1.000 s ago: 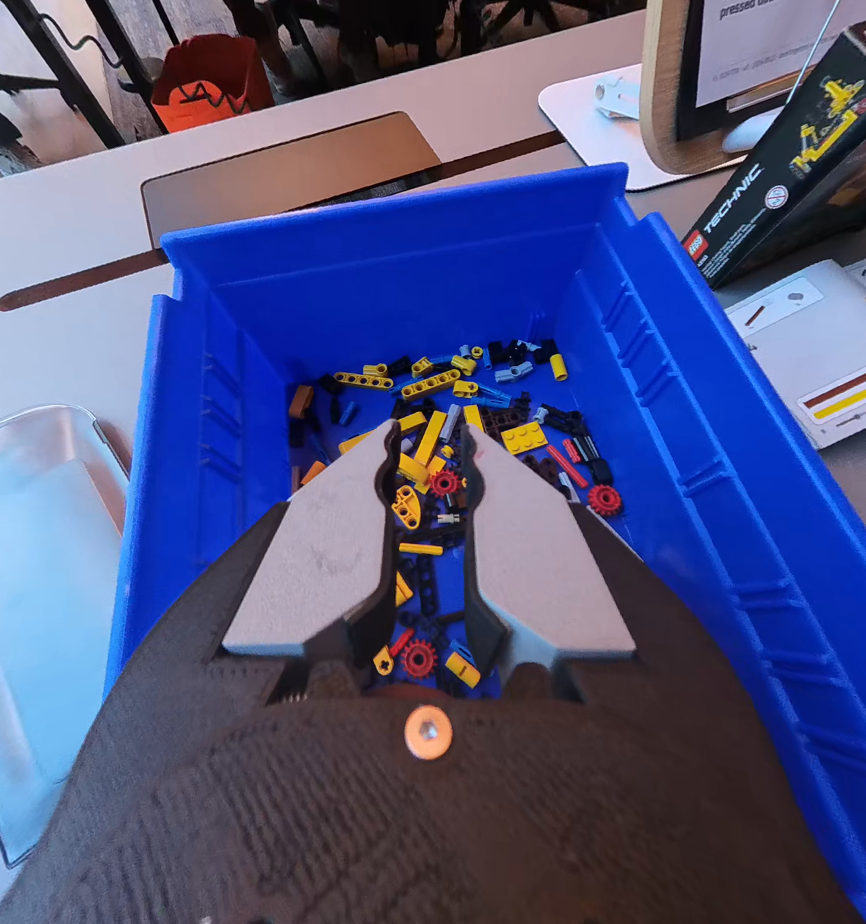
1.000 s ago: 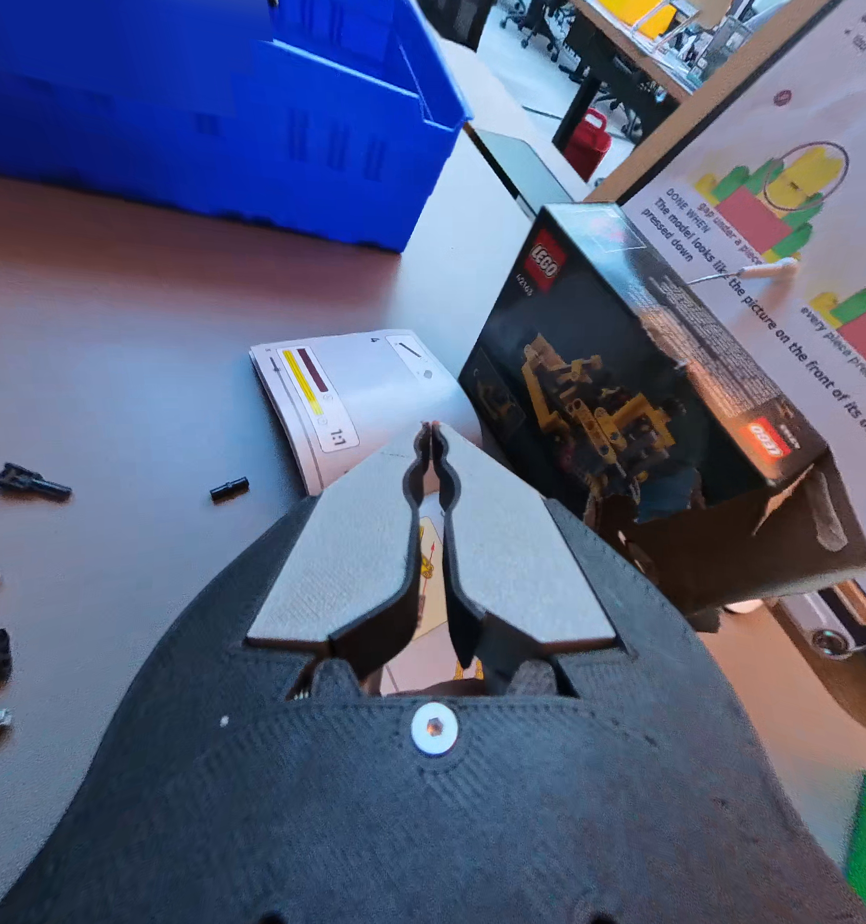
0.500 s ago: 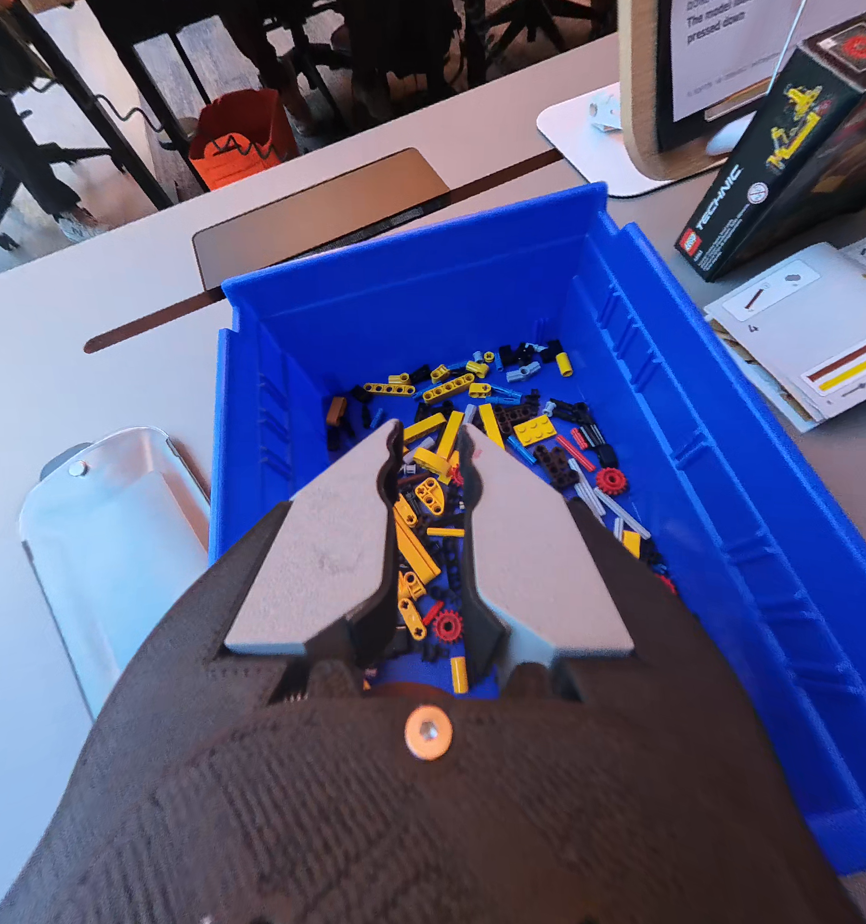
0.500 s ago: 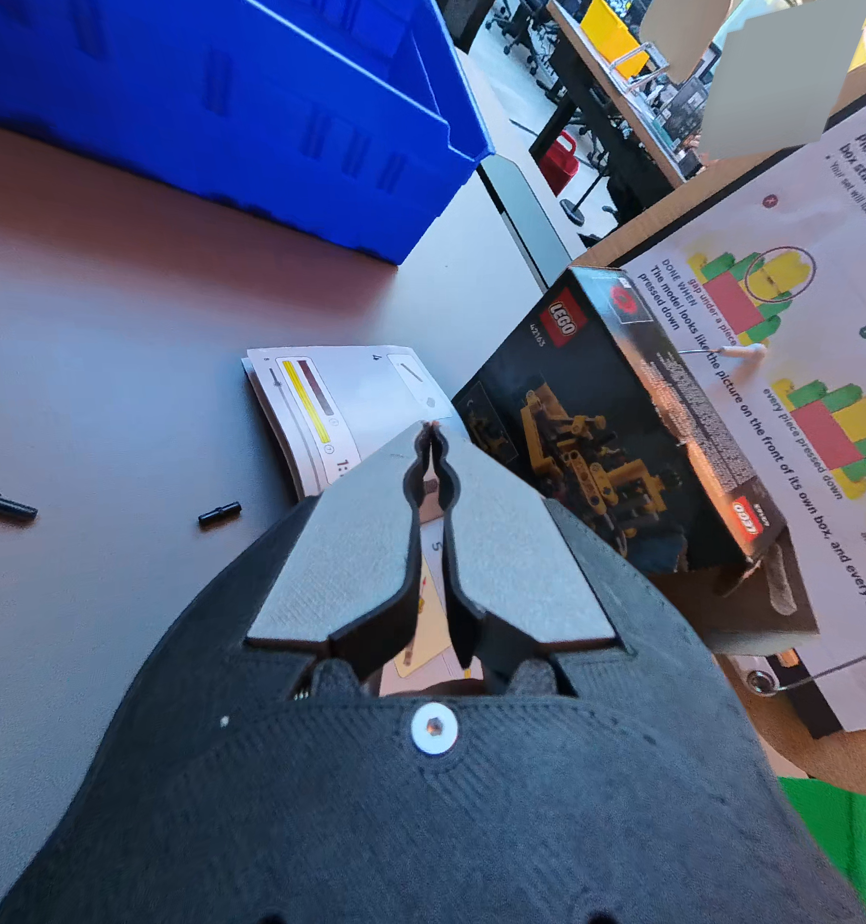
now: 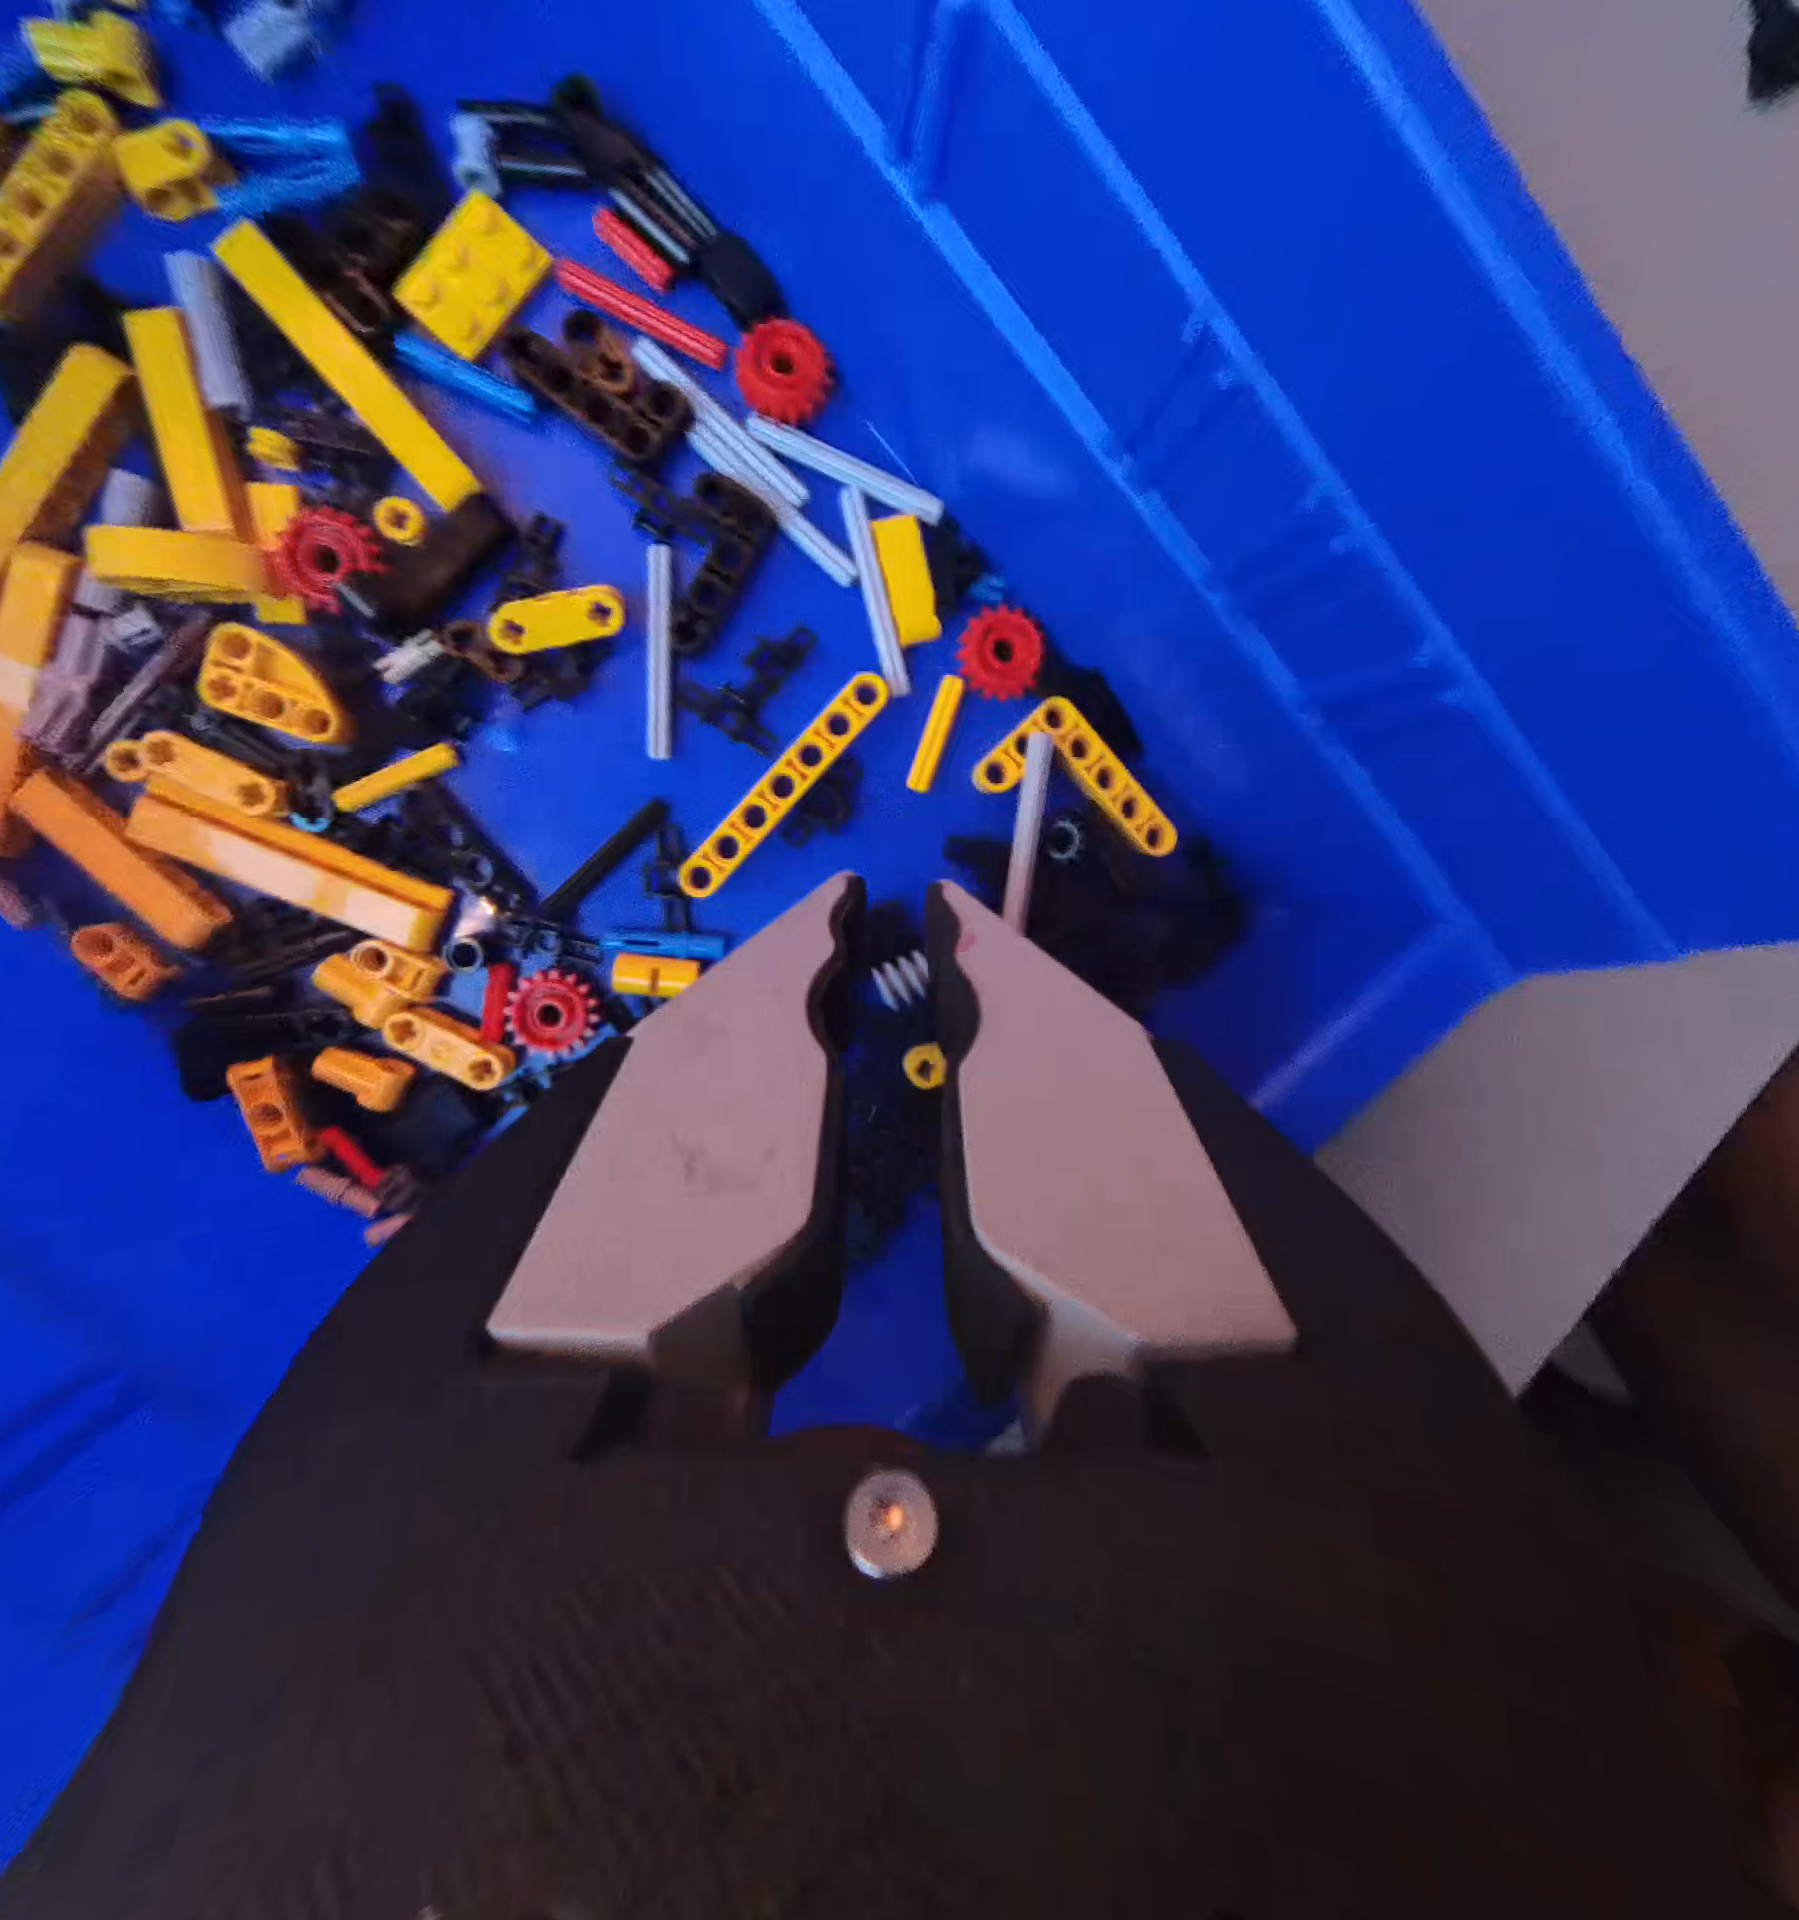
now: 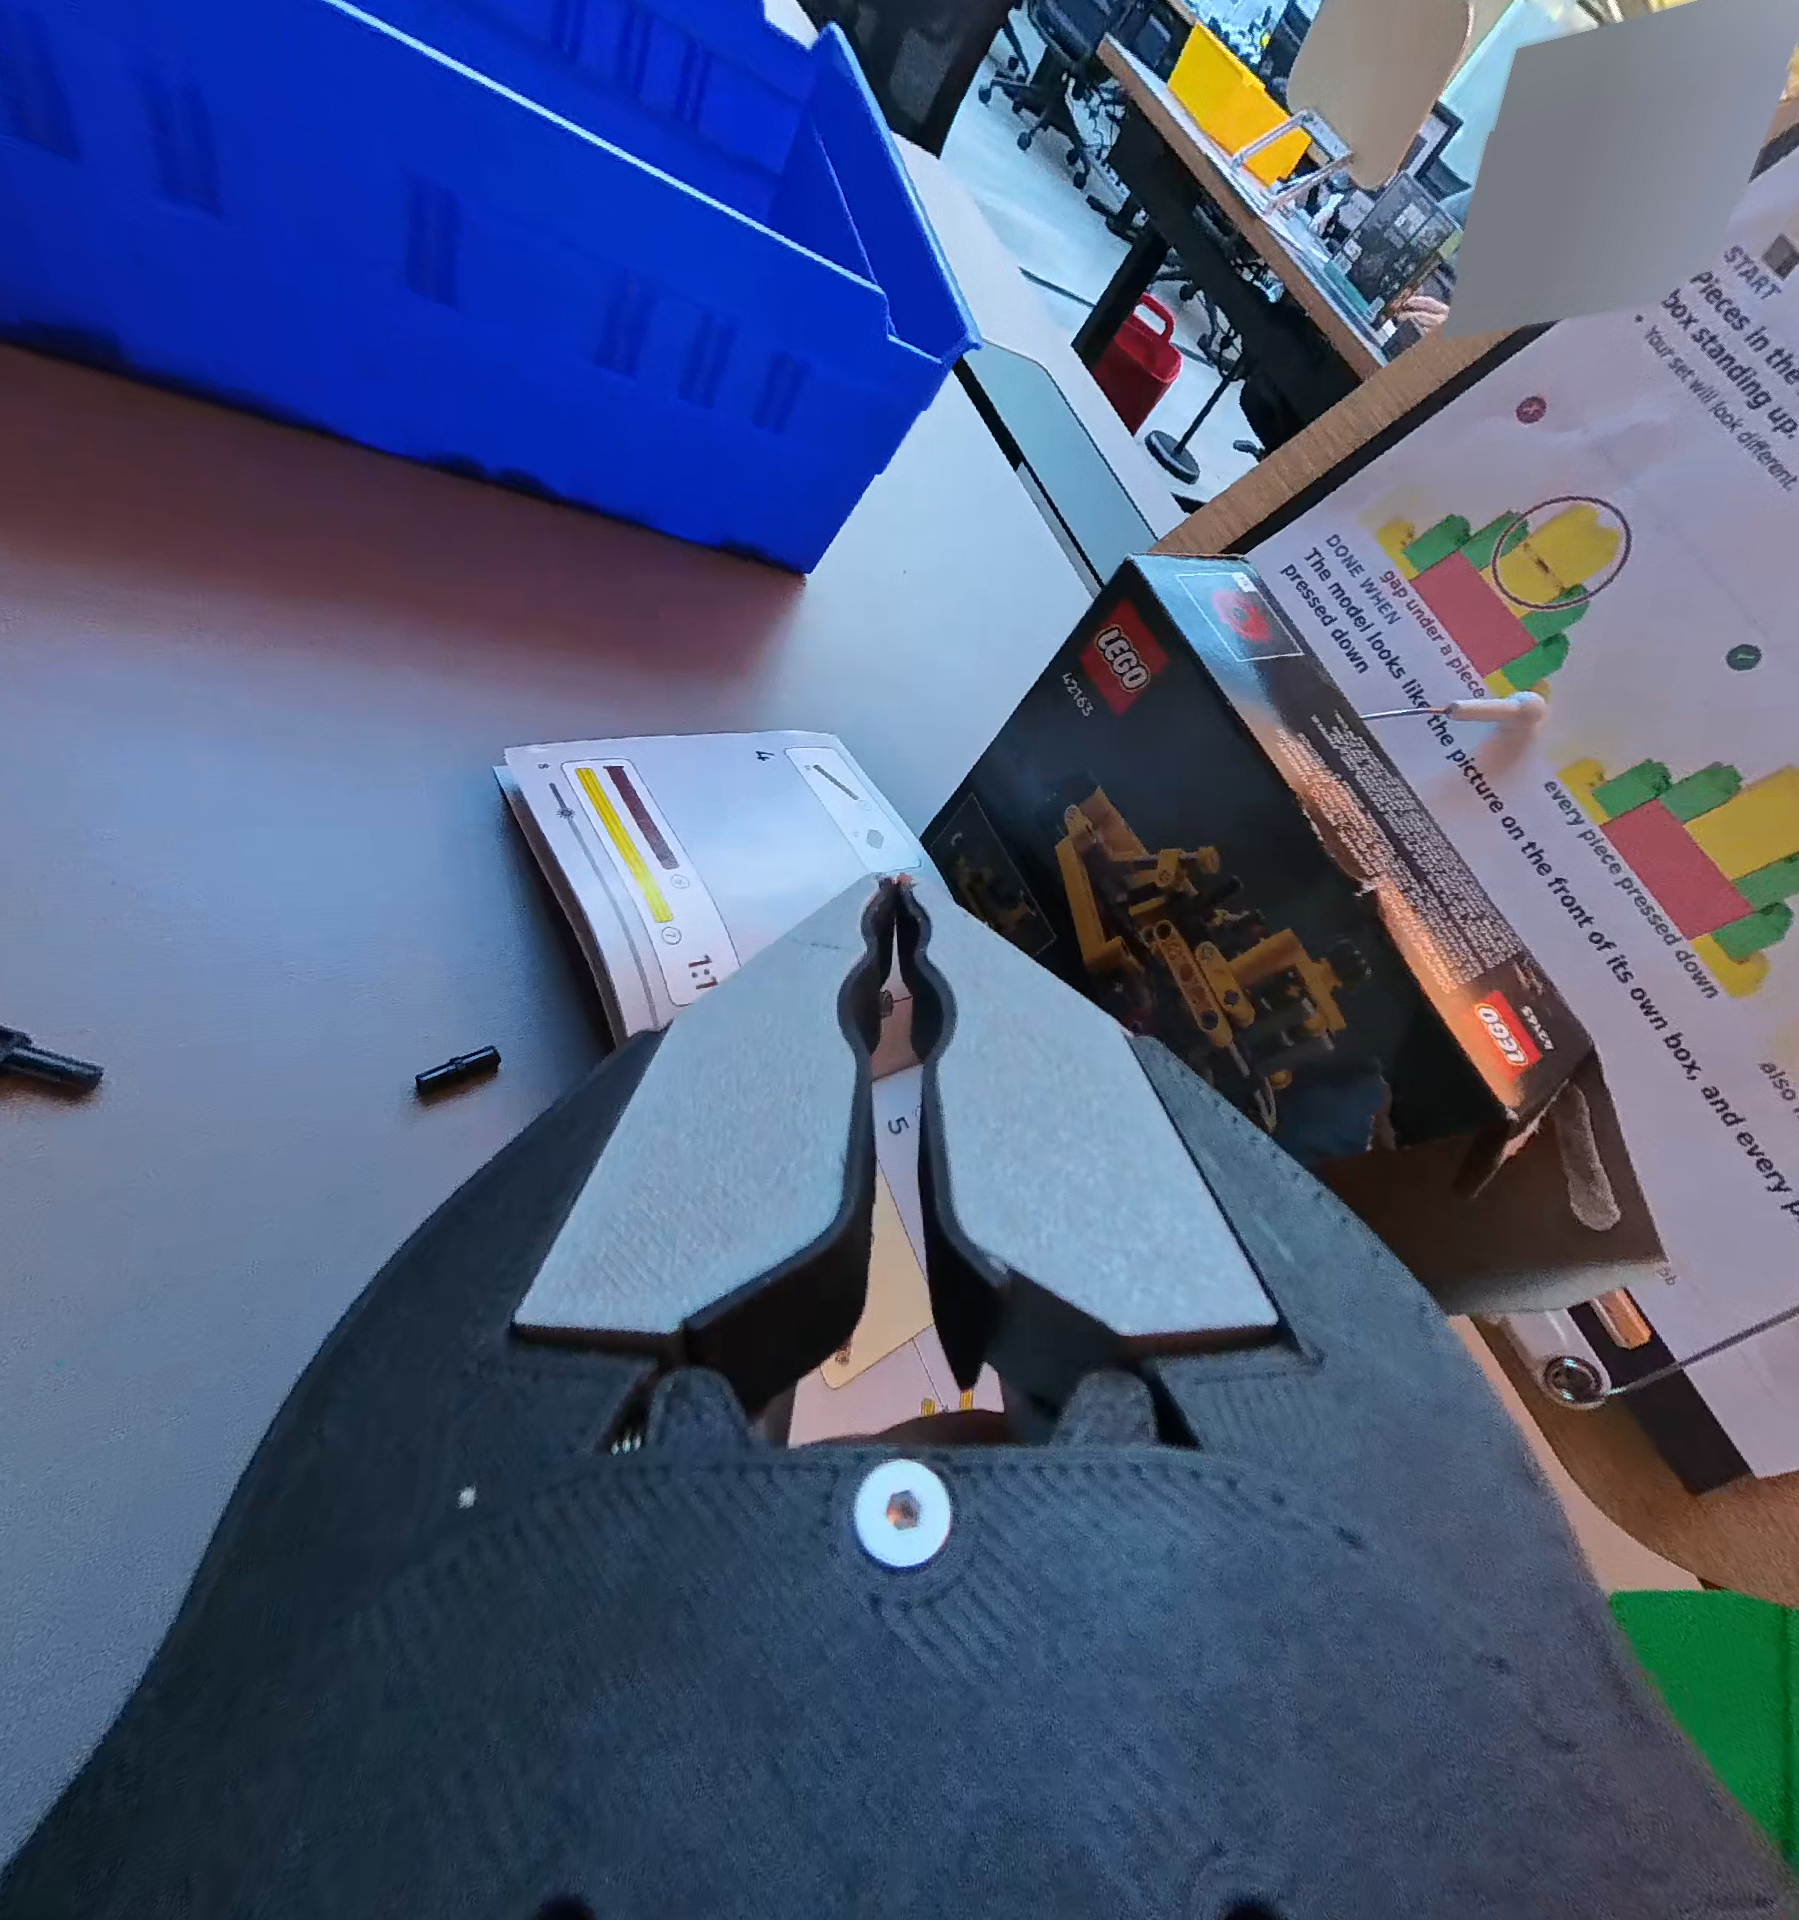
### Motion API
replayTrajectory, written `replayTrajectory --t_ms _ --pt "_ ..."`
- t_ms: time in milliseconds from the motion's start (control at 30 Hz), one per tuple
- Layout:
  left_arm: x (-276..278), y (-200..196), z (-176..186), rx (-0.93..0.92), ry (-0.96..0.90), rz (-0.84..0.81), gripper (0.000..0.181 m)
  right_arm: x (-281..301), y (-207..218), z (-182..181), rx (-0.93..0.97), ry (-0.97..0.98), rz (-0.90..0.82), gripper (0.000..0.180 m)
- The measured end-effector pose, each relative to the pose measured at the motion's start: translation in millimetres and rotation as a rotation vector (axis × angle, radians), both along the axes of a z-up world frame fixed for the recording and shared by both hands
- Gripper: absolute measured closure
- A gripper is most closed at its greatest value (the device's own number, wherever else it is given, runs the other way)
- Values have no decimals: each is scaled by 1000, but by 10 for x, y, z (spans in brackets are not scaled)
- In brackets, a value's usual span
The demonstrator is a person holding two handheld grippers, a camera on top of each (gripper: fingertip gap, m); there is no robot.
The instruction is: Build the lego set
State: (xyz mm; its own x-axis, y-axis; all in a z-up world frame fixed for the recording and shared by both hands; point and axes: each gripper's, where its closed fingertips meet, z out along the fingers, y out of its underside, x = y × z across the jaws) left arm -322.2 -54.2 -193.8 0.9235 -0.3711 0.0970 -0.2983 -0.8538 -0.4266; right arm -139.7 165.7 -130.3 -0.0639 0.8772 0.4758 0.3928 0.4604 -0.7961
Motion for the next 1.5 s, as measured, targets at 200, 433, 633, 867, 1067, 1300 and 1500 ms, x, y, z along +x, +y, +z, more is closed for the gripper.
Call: replayTrajectory --t_ms 200,433,633,867,1067,1300,1500 --pt "-21 -44 -4 -7 16 19 181 38 -27 28 22 0 9 180" --pt "13 -78 94 2 58 20 155 52 10 82 19 12 -3 180" --pt "-108 -115 28 -73 124 94 152 196 12 155 40 34 21 180" --pt "-181 -91 117 -67 111 176 153 428 174 125 -29 50 33 180" --pt "-239 -246 112 -199 136 155 154 563 259 130 -18 46 20 180" --pt "-78 -317 -41 -288 146 83 156 593 244 180 21 42 15 180" --pt "-21 -221 -93 -286 121 83 157 591 200 177 51 29 22 180"
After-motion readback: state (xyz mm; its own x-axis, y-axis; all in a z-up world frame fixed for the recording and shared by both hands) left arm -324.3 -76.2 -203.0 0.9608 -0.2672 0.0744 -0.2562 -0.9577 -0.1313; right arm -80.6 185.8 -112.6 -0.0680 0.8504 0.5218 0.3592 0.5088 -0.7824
